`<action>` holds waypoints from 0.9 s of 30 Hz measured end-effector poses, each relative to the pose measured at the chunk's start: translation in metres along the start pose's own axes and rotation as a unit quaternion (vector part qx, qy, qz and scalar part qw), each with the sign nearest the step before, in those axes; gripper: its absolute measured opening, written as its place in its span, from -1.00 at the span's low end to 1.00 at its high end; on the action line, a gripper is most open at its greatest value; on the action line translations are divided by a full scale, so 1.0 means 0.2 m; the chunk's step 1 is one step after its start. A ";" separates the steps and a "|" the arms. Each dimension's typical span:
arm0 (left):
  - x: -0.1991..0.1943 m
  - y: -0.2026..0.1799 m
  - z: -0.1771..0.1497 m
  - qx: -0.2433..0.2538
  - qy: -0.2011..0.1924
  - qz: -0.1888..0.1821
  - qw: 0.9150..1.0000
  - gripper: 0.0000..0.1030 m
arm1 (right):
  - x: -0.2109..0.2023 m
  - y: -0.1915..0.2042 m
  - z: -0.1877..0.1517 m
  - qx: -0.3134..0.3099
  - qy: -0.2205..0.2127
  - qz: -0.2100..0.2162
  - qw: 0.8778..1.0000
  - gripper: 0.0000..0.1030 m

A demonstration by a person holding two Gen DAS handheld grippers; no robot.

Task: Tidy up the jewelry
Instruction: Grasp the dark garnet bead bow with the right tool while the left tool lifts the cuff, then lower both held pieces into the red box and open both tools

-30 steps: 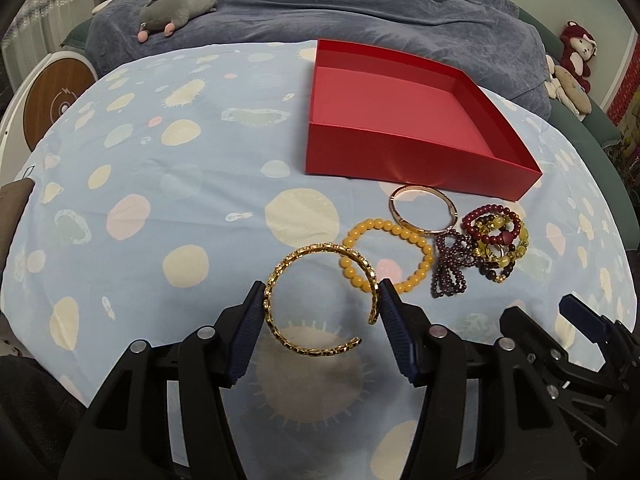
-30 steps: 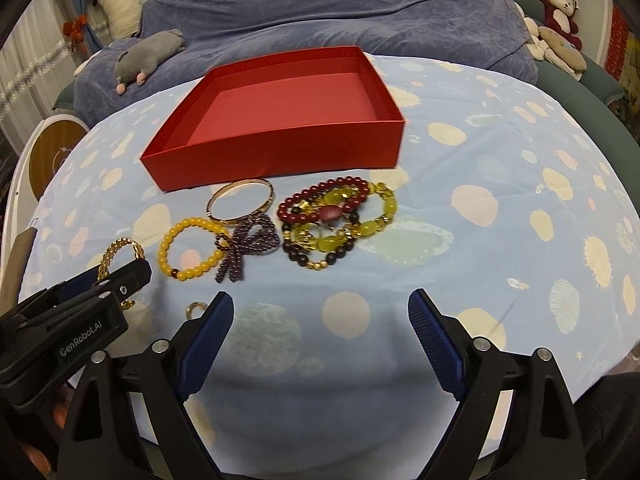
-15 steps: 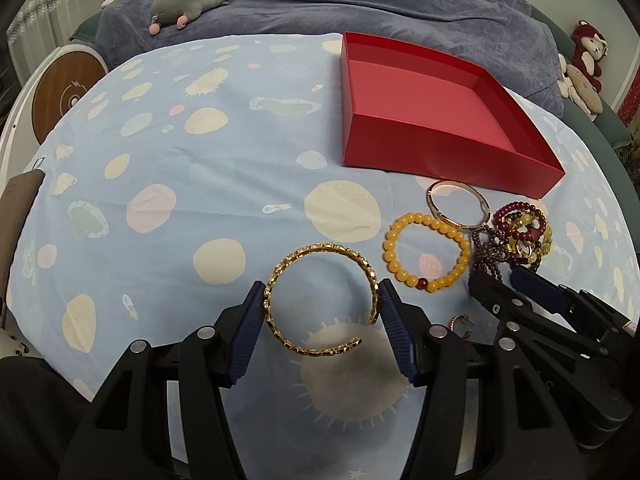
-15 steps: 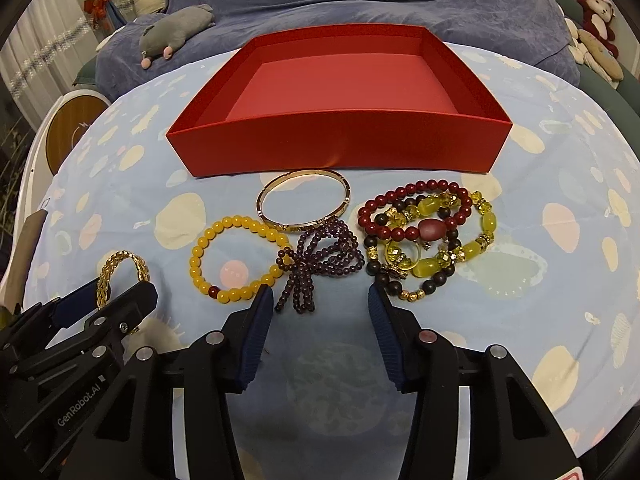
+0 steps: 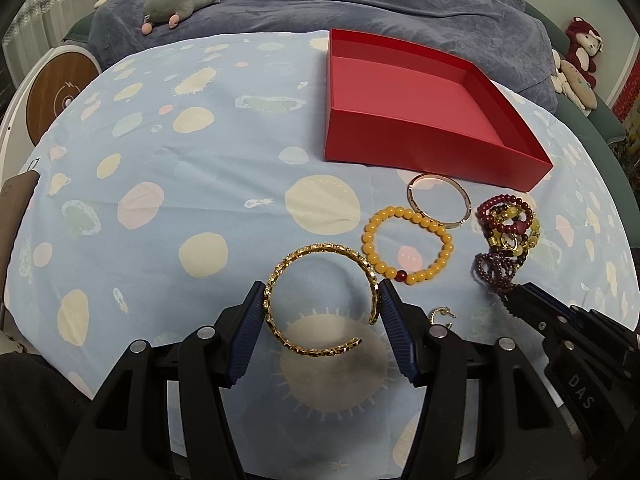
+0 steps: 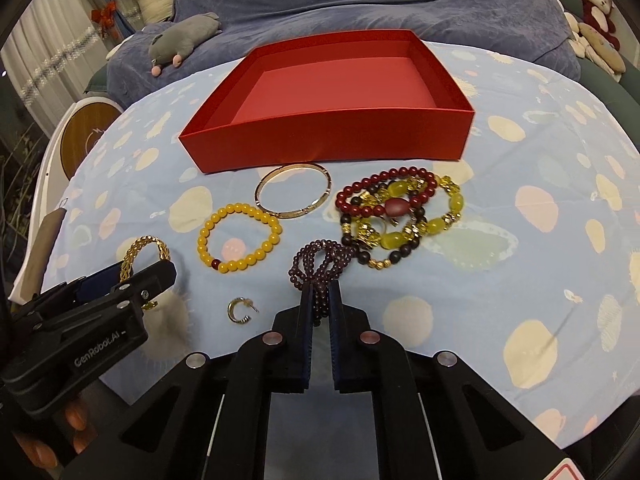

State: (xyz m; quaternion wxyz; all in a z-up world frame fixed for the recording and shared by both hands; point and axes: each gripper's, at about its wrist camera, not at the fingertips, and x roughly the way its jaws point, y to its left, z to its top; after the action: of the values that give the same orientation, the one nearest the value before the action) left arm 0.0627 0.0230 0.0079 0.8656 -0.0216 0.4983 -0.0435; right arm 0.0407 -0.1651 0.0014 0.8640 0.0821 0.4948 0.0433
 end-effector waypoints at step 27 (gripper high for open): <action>0.28 -0.29 1.15 0.062 -0.031 -0.067 0.995 0.06 | 0.15 -0.11 1.21 -0.028 -0.084 0.031 0.996 -0.99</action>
State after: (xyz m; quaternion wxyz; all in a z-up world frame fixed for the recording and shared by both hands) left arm 0.2866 -0.0415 0.0808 0.8754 -0.0026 0.4654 -0.1309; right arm 0.2649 -0.2053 0.0925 0.9027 0.0760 0.4166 0.0766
